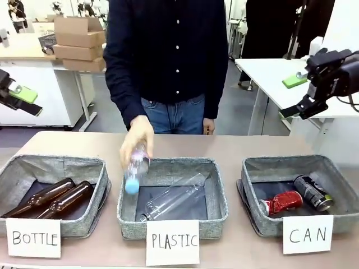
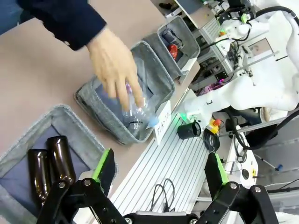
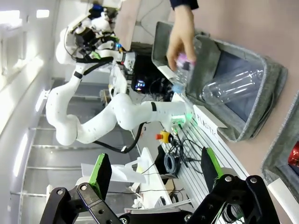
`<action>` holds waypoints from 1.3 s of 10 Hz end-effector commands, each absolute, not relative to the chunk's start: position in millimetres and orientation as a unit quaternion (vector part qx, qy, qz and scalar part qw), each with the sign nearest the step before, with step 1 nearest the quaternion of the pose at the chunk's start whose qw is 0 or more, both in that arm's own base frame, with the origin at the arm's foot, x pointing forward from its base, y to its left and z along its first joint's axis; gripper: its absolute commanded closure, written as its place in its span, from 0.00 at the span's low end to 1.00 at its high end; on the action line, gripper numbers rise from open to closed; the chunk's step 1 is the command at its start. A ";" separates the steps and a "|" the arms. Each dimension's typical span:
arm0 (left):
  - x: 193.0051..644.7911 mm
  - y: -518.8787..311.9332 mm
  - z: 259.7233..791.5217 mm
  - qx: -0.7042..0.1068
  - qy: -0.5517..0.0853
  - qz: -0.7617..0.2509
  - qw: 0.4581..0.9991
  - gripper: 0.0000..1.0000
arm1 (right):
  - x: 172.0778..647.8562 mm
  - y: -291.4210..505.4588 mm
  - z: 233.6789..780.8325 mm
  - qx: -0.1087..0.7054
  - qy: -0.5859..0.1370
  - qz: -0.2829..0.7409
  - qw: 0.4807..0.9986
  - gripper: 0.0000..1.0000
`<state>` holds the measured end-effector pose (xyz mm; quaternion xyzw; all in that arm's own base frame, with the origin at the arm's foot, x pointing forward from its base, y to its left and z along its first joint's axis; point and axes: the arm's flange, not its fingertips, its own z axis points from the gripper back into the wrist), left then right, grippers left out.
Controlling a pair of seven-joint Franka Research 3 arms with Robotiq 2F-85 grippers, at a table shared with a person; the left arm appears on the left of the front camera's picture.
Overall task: Sort the can waste into the basket.
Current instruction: Pick up the can waste from the table and place it in the right Fabric basket.
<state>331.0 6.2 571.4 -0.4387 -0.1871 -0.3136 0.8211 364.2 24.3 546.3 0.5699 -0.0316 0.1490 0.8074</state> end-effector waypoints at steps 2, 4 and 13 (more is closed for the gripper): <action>328.0 7.6 568.9 -0.449 -0.195 -0.307 0.816 0.00 | 365.6 23.8 547.8 0.570 -0.032 0.160 0.805 0.00; 328.0 7.6 568.9 -0.449 -0.195 -0.307 0.816 0.00 | 365.6 23.8 547.8 0.570 -0.032 0.160 0.805 0.00; 328.0 7.6 568.9 -0.449 -0.195 -0.307 0.816 0.00 | 365.6 23.8 547.8 0.570 -0.032 0.160 0.805 0.00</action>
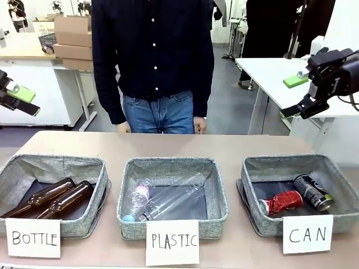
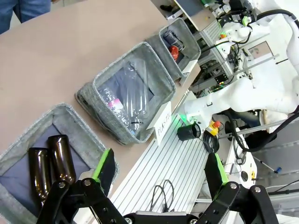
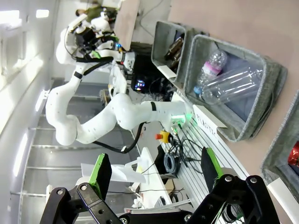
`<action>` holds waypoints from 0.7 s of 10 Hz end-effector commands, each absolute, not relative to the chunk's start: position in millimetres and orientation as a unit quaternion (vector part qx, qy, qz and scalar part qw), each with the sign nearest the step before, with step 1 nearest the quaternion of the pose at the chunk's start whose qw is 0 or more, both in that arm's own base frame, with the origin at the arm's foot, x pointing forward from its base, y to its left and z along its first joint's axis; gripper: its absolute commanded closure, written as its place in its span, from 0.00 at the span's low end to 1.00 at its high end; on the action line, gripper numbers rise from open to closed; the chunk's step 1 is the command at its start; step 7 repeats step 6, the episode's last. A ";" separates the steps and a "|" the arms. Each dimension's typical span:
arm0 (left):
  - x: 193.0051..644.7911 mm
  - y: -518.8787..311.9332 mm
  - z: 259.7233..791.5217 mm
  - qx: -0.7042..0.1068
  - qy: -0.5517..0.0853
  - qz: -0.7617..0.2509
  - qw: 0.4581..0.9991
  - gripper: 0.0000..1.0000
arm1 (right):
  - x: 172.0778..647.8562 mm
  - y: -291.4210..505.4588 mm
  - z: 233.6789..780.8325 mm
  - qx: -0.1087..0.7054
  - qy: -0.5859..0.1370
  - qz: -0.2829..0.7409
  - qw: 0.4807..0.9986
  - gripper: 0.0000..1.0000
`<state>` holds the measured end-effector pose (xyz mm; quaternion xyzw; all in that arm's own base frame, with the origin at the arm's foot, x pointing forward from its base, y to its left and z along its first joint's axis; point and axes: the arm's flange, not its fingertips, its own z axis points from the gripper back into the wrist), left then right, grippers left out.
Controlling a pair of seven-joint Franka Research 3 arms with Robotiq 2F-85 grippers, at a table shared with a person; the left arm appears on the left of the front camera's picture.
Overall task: Sort the can waste into the basket.
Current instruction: Pick up the can waste from the table and place it in the right Fabric basket.
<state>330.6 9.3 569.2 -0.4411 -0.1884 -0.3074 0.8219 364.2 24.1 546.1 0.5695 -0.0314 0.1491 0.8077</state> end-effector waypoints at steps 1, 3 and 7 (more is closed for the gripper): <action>328.0 7.6 568.9 -0.449 -0.195 -0.307 0.816 0.00 | 365.6 23.8 547.8 0.570 -0.032 0.160 0.805 0.00; 328.0 7.6 568.9 -0.449 -0.195 -0.307 0.816 0.00 | 365.6 23.8 547.8 0.570 -0.032 0.160 0.805 0.00; 328.0 7.6 568.9 -0.449 -0.195 -0.307 0.816 0.00 | 365.6 23.8 547.8 0.570 -0.032 0.160 0.805 0.00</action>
